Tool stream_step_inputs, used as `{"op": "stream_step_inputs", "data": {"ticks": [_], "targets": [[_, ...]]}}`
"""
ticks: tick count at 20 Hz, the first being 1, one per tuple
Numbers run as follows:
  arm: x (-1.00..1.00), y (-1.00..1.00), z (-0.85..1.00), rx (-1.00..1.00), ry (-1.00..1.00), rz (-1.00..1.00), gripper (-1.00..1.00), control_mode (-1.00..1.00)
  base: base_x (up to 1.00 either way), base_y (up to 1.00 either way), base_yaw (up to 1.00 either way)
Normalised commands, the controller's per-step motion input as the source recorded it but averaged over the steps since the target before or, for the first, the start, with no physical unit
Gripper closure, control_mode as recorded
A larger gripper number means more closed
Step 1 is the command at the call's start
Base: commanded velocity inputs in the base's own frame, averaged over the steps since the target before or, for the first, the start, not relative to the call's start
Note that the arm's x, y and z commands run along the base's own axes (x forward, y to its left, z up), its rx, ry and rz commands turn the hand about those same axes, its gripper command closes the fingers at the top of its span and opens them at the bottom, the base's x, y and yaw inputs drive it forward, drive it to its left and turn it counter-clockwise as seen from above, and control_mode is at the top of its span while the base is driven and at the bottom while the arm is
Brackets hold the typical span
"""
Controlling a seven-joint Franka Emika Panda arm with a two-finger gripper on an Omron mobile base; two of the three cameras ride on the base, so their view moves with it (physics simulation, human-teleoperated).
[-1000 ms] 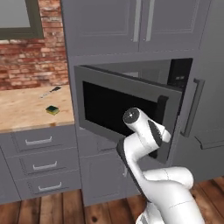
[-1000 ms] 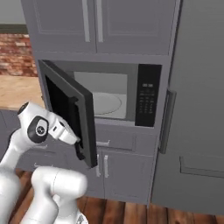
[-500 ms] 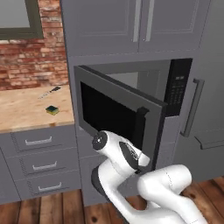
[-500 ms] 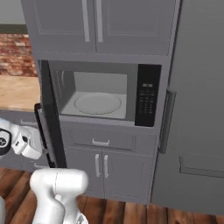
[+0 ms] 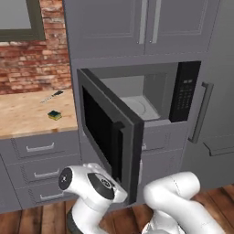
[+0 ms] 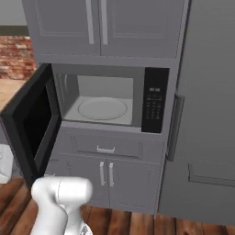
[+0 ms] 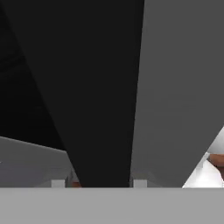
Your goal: Place the sponge inside the microwave to prepare for sanitizing.
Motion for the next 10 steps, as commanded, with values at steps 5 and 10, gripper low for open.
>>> {"op": "stream_step_inputs", "data": {"ticks": [5,10], "targets": [[0.08,0.67,-0.12,0.0,0.0,-0.1,1.0,-1.0,0.0,0.0,0.0],[0.2,0.65,-0.03,0.0,0.0,-0.11,1.0,-1.0,0.0,0.0,0.0]]}}
